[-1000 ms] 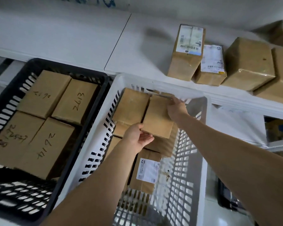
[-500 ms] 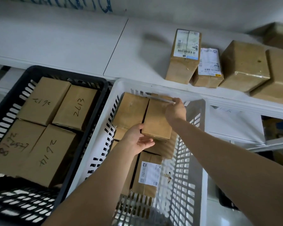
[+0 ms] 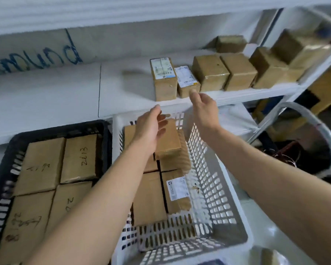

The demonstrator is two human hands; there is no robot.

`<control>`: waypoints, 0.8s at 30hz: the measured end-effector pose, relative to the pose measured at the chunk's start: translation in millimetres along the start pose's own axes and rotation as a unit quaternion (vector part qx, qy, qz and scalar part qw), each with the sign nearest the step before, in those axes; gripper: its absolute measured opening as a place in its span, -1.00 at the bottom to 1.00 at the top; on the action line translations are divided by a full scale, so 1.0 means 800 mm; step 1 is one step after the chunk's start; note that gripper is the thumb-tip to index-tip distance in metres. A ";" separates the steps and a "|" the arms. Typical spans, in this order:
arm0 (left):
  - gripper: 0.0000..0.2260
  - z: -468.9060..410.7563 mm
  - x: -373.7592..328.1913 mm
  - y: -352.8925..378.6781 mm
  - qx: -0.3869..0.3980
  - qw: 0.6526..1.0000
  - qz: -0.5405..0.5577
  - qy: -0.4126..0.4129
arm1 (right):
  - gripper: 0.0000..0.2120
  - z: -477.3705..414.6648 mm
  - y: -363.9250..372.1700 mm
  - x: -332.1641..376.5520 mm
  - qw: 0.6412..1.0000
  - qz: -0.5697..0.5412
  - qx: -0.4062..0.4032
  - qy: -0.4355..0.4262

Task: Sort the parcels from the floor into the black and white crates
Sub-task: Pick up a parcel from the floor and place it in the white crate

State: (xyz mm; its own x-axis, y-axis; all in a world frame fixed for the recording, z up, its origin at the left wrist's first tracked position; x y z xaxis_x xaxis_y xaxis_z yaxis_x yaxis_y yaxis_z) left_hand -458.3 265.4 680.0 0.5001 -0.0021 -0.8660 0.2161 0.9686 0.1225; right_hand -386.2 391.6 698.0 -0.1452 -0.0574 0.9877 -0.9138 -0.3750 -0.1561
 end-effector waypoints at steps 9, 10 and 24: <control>-0.67 0.171 0.040 0.109 0.290 0.943 -0.128 0.098 | -0.60 0.111 -0.243 0.015 0.967 -0.037 -0.252 0.029; -0.68 0.196 0.054 0.126 0.327 0.930 -0.139 0.091 | -0.56 0.123 -0.278 0.012 0.958 -0.029 -0.284 0.037; -0.71 0.539 0.339 0.281 0.571 0.755 -0.321 -0.019 | -0.40 0.365 -0.689 -0.139 0.799 -0.049 -0.536 0.268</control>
State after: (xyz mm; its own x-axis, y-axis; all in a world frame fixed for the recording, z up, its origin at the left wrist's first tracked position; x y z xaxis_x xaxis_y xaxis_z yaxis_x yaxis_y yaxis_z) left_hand 87.5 375.6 681.6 0.0029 -0.4084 -0.9128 0.9959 -0.0812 0.0394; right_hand 244.3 334.4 674.7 0.0673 0.4362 0.8973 -0.6880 0.6716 -0.2748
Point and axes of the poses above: each hand's wrist, its own z-axis away from the middle knuckle, its own y-axis out of the palm, x = y × z, the point moved 3 cm from there along -z, towards the middle knuckle, and after that the axes turned 11 degrees about -x, right-handed, at the moved point
